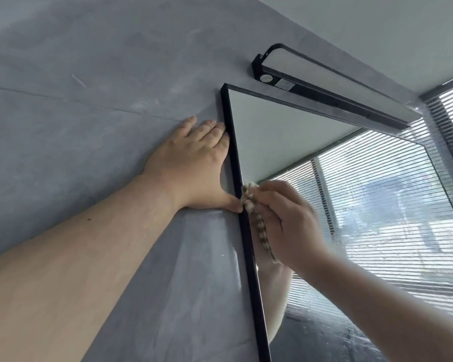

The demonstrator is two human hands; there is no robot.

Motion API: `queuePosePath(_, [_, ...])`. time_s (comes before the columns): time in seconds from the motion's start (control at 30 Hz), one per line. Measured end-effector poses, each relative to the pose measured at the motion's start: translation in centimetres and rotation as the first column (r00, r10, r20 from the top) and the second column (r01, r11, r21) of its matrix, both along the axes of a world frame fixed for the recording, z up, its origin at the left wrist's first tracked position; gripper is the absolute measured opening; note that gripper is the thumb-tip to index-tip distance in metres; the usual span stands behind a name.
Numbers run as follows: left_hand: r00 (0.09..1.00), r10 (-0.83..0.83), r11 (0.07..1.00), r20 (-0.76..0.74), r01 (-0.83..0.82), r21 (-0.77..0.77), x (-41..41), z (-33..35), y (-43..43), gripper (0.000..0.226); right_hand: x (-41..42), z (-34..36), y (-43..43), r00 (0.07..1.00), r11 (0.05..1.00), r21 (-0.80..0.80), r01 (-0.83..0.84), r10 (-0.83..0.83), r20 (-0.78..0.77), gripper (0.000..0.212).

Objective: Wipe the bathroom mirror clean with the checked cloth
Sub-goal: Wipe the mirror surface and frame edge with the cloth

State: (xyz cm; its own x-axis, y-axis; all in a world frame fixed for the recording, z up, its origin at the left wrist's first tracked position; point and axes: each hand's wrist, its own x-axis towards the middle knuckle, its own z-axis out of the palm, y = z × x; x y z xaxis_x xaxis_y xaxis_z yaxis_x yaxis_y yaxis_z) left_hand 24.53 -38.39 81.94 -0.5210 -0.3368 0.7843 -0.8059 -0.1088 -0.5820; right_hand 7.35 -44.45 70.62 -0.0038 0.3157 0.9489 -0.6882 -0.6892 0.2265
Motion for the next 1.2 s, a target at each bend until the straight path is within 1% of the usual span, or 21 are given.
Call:
queuePosePath(0.1, [1.0,0.016,1.0,0.009,-0.016,-0.011,0.0,-0.1,0.0,0.142,-1.0,-1.9,0.0,0.992,0.995,-0.05,0.081,-0.086,-0.097,0.032])
queuePosePath(0.17, [1.0,0.023,1.0,0.008,-0.023,-0.011,0.0,-0.1,0.0,0.141,-1.5,-2.0,0.0,0.981,0.988,-0.081,0.135,-0.144,-0.128,0.034])
queuePosePath(0.23, [1.0,0.015,1.0,0.005,-0.015,-0.01,-0.1,0.0,0.0,0.14,-1.6,-1.2,0.0,0.977,0.983,-0.095,0.155,-0.167,-0.133,0.034])
queuePosePath(0.3, [1.0,-0.002,1.0,-0.001,0.002,0.008,0.0,0.0,0.1,0.14,-1.4,0.3,0.1,0.984,0.987,-0.062,0.149,-0.154,-0.086,0.032])
queuePosePath(0.4, [1.0,-0.007,1.0,-0.001,0.007,0.016,0.0,0.0,-0.1,0.138,-0.7,4.0,0.4,0.992,0.992,0.071,0.101,-0.106,0.067,0.027])
queuePosePath(0.5, [1.0,-0.004,1.0,0.005,0.004,0.022,0.1,-0.1,0.0,0.136,-0.6,8.0,0.5,0.98,0.986,0.159,0.049,-0.078,0.185,0.024])
queuePosePath(0.57, [1.0,0.0,1.0,0.015,0.0,0.007,0.1,-0.2,0.1,0.136,-0.6,9.7,0.6,0.971,0.977,0.213,0.016,-0.067,0.23,0.023])
queuePosePath(0.63, [1.0,0.005,1.0,0.019,-0.005,-0.01,0.0,-0.2,0.0,0.137,-0.5,10.2,0.7,0.968,0.974,0.227,-0.015,-0.042,0.247,0.022])
queuePosePath(0.73, [1.0,-0.001,1.0,0.019,0.001,-0.016,0.0,-0.2,-0.1,0.137,-0.6,8.9,0.9,0.978,0.966,0.254,-0.043,-0.012,0.21,0.022])
queuePosePath(0.83, [1.0,-0.019,1.0,0.009,0.019,-0.013,0.0,-0.2,0.0,0.139,-1.2,5.4,1.2,0.991,0.954,0.297,0.039,-0.075,0.112,0.03])
queuePosePath(0.9, [1.0,-0.026,1.0,0.013,0.026,-0.012,0.0,-0.1,0.0,0.139,-1.8,1.7,1.6,0.993,0.953,0.289,0.09,-0.108,0.049,0.036])
queuePosePath(0.97, [0.999,-0.032,0.999,0.019,0.032,-0.018,-0.1,-0.1,0.0,0.138,-2.1,-2.3,2.2,0.991,0.955,0.263,0.134,-0.134,-0.017,0.033])
queuePosePath(1.03, [0.999,-0.032,0.999,0.015,0.032,-0.021,-0.1,-0.1,0.0,0.137,-2.1,-4.9,2.7,0.987,0.955,0.251,0.155,-0.142,-0.07,0.034])
queuePosePath(1.1, [0.999,-0.032,0.999,0.015,0.032,-0.017,-0.1,0.0,0.1,0.137,-2.0,-5.5,2.5,0.984,0.961,0.216,0.173,-0.161,-0.074,0.033])
queuePosePath(1.2, [0.999,-0.043,0.999,0.014,0.043,-0.019,-0.1,-0.1,0.1,0.138,-1.4,-3.8,2.1,0.988,0.973,0.17,0.154,-0.152,-0.027,0.03])
